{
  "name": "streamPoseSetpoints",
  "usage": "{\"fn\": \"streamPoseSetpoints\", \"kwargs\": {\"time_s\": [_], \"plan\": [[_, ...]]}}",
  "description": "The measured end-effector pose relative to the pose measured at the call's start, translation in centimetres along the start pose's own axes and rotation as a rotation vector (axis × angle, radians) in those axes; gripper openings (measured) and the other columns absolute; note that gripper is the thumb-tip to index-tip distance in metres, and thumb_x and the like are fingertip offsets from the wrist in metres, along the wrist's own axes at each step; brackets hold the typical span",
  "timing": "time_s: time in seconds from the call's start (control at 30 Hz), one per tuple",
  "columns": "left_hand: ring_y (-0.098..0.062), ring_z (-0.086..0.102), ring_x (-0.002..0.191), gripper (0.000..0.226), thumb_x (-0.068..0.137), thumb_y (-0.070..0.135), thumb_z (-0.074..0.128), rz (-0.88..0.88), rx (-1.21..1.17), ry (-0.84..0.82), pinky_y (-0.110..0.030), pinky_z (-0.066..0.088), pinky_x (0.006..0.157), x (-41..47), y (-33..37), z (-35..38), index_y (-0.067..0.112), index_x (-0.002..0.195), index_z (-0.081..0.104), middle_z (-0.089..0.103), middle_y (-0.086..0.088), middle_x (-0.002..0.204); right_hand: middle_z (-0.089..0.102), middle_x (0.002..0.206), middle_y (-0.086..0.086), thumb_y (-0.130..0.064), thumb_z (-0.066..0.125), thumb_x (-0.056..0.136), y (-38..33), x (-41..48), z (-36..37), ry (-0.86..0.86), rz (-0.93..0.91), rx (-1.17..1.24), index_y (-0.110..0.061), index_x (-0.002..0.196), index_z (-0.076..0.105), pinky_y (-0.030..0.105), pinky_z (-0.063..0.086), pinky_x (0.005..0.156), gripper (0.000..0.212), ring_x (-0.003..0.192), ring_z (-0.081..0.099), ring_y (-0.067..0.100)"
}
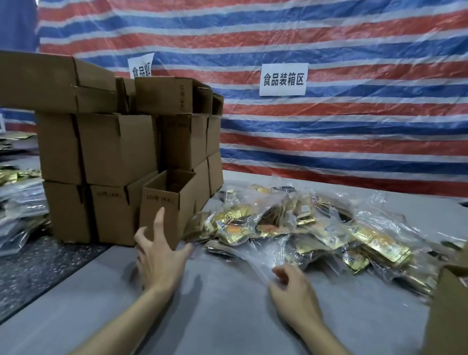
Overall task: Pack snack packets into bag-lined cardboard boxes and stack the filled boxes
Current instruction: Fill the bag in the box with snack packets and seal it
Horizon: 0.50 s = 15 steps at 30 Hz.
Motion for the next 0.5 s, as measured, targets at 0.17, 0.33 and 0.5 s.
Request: {"fn": "streamPoseSetpoints", "kwargs": {"time_s": [0.17, 0.33, 0.5], "plan": [[-0.047, 0.028, 0.141, 0.109, 0.075, 0.040, 0.087, -0.053, 0.037, 0.163, -0.061, 0.028, 0.112, 3.8, 1.2, -1.1, 0.050, 0.154, 0.013, 0.012, -0.023, 0.159, 0.068, 0.104, -0.008, -0.023, 0.063, 0.086, 0.7, 0.2, -0.3, 0.056, 0.030, 0.106, -0.029, 0.101, 0.065, 0.036, 0.052, 0.089, 0.016, 0.097, 0.063, 0.015], [-0.046, 0.025, 0.143, 0.091, 0.080, 0.046, 0.083, -0.098, 0.063, 0.176, -0.059, 0.025, 0.115, 6.5, 1.2, -0.6, 0.045, 0.153, 0.029, 0.013, -0.025, 0.161, 0.046, 0.141, -0.010, -0.034, 0.064, 0.088, 0.8, 0.3, -0.5, 0.090, 0.022, 0.026, -0.032, 0.133, 0.061, 0.032, 0.041, 0.104, 0.045, 0.126, 0.051, 0.017], [-0.046, 0.031, 0.141, 0.074, 0.082, 0.035, 0.083, -0.044, 0.063, 0.213, -0.058, 0.025, 0.116, 6.9, 2.0, -1.0, 0.030, 0.142, 0.040, 0.032, -0.025, 0.154, 0.037, 0.152, -0.006, -0.033, 0.063, 0.087, 0.3, 0.1, -0.4, 0.062, -0.006, -0.067, -0.029, 0.144, 0.051, 0.032, 0.029, 0.115, 0.058, 0.141, 0.033, 0.016]]}}
Point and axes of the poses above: each hand's wrist, its own x-axis towards the middle knuckle, its own z-axis out of the palm, y = z × x, the point moved 8 cm from there along x, towards the middle knuckle
